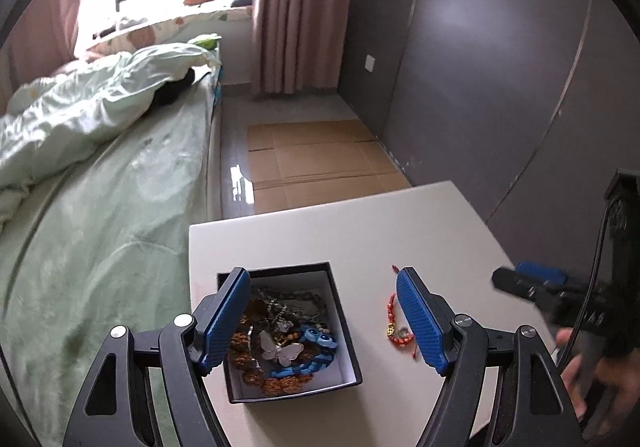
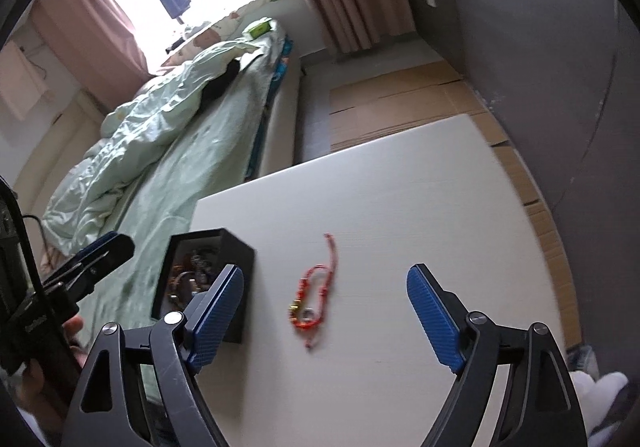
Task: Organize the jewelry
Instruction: 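Grasp the red string bracelet with gold charm with the left tool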
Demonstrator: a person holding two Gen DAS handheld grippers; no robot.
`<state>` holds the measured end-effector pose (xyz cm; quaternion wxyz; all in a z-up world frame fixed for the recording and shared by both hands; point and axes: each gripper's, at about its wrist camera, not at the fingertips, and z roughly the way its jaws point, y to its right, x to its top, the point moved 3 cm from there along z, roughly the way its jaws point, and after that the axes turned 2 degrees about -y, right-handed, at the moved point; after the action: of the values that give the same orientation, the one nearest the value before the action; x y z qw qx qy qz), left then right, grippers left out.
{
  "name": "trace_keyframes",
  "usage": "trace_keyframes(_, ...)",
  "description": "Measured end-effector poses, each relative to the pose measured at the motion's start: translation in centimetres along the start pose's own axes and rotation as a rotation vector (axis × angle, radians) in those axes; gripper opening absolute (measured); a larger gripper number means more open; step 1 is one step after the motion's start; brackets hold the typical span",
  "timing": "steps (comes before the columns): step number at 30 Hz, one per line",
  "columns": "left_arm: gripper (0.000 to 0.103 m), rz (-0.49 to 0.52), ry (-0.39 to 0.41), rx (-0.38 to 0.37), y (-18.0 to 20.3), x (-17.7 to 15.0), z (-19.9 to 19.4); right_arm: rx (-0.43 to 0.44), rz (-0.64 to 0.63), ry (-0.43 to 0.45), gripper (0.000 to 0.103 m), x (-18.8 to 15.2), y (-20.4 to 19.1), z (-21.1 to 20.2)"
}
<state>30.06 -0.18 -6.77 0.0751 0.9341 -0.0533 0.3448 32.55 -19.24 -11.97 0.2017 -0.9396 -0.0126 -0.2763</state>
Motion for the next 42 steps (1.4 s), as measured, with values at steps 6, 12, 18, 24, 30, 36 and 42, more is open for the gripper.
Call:
trace_keyframes(6,0.077,0.048,-0.047,-0.034,1.8,-0.7,1.2,-0.033,0.036,0.009,0.103,-0.3,3.1,-1.2)
trace_keyframes(12,0.077,0.07,-0.109,-0.078,3.6,-1.5,3.2,-0.025,0.103,-0.014,0.103,-0.7,6.0,-1.4)
trace_keyframes(18,0.076,0.083,-0.171,-0.125,6.1,-2.0,6.0,-0.027,0.122,-0.012,0.103,-0.7,7.6,-1.9)
trace_keyframes(24,0.06,0.1,-0.246,-0.113,7.2,-1.5,8.8,0.007,0.144,-0.004,0.103,-0.7,8.6,-1.8)
trace_keyframes(30,0.028,0.127,-0.35,-0.054,6.9,-1.9,11.9,-0.016,0.167,0.0,0.1,-0.4,9.6,-1.5)
trace_keyframes(36,0.024,0.154,-0.396,-0.023,6.7,-2.5,13.2,0.005,0.143,-0.002,0.096,-0.2,8.9,-1.4)
trace_keyframes(42,0.018,0.179,-0.418,0.002,6.9,-3.3,14.0,0.021,0.119,-0.02,0.09,-0.2,8.5,-1.1)
